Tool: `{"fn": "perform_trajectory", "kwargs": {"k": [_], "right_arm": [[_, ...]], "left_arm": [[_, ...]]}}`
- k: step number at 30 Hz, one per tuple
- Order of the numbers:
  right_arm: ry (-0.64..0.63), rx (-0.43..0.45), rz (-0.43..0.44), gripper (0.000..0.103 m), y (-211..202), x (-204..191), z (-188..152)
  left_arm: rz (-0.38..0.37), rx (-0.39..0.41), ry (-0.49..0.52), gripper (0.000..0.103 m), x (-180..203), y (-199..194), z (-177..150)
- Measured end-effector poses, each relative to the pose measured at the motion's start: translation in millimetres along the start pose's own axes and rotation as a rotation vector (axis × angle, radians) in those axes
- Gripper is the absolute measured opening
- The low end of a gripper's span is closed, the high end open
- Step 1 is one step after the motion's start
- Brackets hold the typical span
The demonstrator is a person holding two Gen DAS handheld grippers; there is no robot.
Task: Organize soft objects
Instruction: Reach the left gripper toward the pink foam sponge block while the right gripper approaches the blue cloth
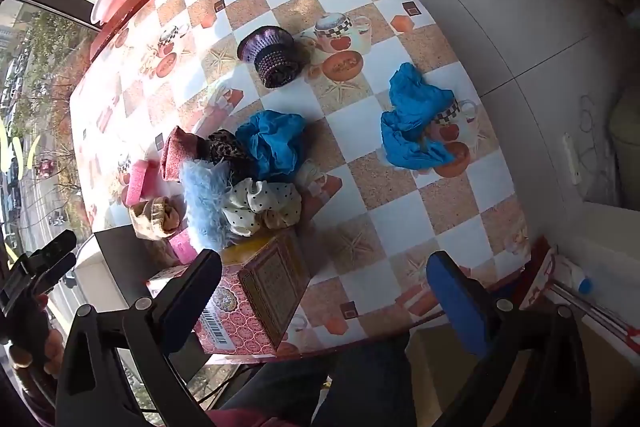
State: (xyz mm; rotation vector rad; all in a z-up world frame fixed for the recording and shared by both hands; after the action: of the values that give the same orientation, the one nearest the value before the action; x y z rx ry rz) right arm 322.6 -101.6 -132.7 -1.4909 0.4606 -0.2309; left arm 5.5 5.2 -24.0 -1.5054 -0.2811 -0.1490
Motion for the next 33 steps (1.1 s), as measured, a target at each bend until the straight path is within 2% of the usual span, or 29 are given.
{"fn": "perform_trajectory", "kwargs": {"k": [10, 12, 15, 19, 25, 33], "right_arm": [[-0.105, -0.057, -0.006, 0.103, 24, -5, 26], [-0.122, -0.066, -0.004, 0.103, 28, -6, 32], [-0.140, -0.081, 0.000, 0.103, 36, -6, 39], [-0.154, -0.088, 0.015, 0.103, 44, -4, 48], [-0.139, -0.092, 0.016, 0.103, 58, 8, 65], [-0.056, -0.092, 0.013, 0.103, 79, 44, 88]], "left_arm": [[0.050, -0.060, -0.143, 0.103, -17, 44, 41], [0.039, -0.066, -0.181, 0.103, -21, 55, 50], [0.060, -0.122, -0.242, 0.103, -31, 77, 63], [0.124, -0.140, -0.249, 0.103, -37, 100, 79], [0.163, -0.195, -0.285, 0.103, -47, 128, 85], [0.140, -0.235, -0.299, 0.103, -47, 163, 88]]}}
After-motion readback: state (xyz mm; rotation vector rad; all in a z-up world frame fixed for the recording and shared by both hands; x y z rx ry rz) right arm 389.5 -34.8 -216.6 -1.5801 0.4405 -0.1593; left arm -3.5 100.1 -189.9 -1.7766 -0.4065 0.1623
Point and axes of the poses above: each gripper's, at about its wrist camera, not at the fingertips, and y roughly the way its jaws point, x to its right, z to its top, the point moved 2 cm from there along y, roughly the way its jaws point, and after that the axes turned 4 degrees about x, right-handed, at the moved point
